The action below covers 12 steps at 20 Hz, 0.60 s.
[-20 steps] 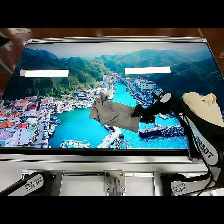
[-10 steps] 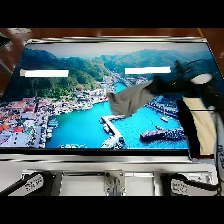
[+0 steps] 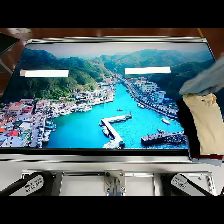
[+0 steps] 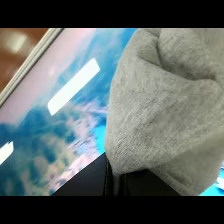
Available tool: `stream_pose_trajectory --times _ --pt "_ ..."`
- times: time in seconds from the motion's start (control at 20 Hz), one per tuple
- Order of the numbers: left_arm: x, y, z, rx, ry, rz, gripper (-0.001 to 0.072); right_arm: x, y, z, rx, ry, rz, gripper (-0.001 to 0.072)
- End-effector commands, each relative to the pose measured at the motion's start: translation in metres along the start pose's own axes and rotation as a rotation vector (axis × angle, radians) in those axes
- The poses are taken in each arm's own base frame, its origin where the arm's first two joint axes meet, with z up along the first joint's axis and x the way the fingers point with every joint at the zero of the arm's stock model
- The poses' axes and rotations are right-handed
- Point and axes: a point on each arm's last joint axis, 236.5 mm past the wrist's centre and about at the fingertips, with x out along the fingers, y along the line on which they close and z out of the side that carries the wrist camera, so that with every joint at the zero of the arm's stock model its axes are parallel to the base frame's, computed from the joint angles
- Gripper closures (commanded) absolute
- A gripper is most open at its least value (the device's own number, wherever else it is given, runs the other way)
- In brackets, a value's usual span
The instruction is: Fold the shirts.
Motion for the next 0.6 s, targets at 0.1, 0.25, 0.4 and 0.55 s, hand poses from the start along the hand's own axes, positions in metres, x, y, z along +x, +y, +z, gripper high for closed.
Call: stream_pose_trajectory --times 0.1,0.25,0.4,0.55 --pt "0.0 -0.015 -0.006 0.033 0.016 -0.023 0.0674 -0.073 -0.135 -0.015 0.124 0.047 -0.479 0.0655" --pt "-0.002 -0.018 -0.009 0.037 0.029 -0.028 0.0675 -0.102 -0.183 -0.048 0.209 0.161 -0.678 0.0655" --pt "-0.002 -0.018 -0.009 0.037 0.03 -0.028 0.0674 -0.104 -0.213 -0.092 0.283 0.29 -0.771 0.0654" --pt "-0.002 -0.018 -0.009 0.037 0.031 -0.029 0.0674 -0.102 -0.242 -0.143 0.355 0.373 -0.858 0.0648"
